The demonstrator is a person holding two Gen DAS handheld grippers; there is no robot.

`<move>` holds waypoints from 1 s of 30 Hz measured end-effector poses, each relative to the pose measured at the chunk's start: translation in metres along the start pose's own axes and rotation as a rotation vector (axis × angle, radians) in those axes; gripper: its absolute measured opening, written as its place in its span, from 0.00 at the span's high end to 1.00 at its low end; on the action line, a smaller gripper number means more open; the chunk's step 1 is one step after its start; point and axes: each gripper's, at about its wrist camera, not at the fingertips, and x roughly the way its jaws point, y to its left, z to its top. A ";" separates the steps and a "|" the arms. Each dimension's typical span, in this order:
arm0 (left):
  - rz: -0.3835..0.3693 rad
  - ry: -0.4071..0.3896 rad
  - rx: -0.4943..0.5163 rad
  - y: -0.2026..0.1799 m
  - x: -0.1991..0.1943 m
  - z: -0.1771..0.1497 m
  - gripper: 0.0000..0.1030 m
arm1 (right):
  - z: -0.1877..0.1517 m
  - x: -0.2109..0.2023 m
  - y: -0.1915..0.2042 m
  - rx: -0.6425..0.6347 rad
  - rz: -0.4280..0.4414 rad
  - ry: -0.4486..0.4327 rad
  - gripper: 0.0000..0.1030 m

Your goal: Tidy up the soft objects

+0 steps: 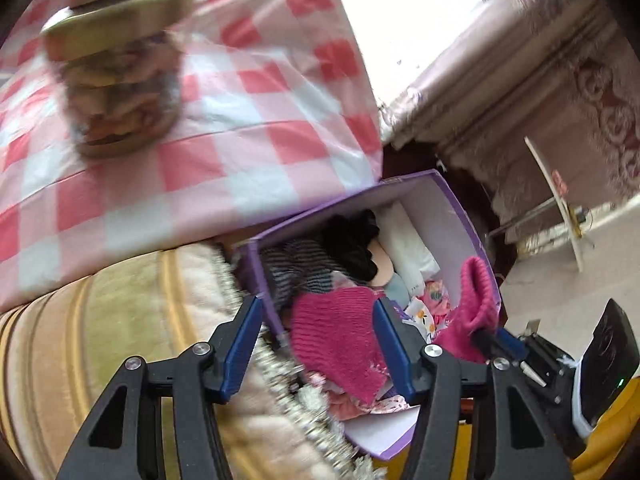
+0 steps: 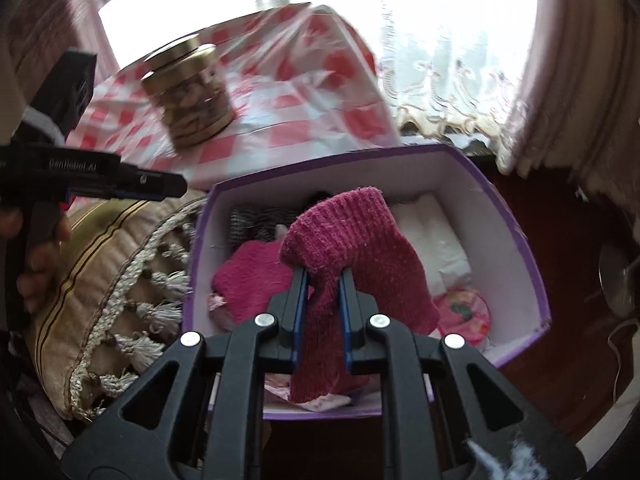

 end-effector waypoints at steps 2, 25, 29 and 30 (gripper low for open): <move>0.004 -0.006 -0.009 0.009 -0.009 -0.005 0.43 | 0.001 0.004 0.017 -0.039 0.032 0.004 0.82; -0.057 -0.011 0.149 -0.023 -0.028 -0.055 0.05 | -0.035 -0.013 0.006 0.174 -0.155 0.170 0.25; -0.108 0.009 0.165 -0.033 -0.027 -0.058 0.00 | -0.034 -0.024 0.009 0.192 -0.165 0.162 0.25; -0.101 0.011 0.168 -0.034 -0.024 -0.059 0.00 | -0.031 -0.025 0.010 0.192 -0.171 0.159 0.25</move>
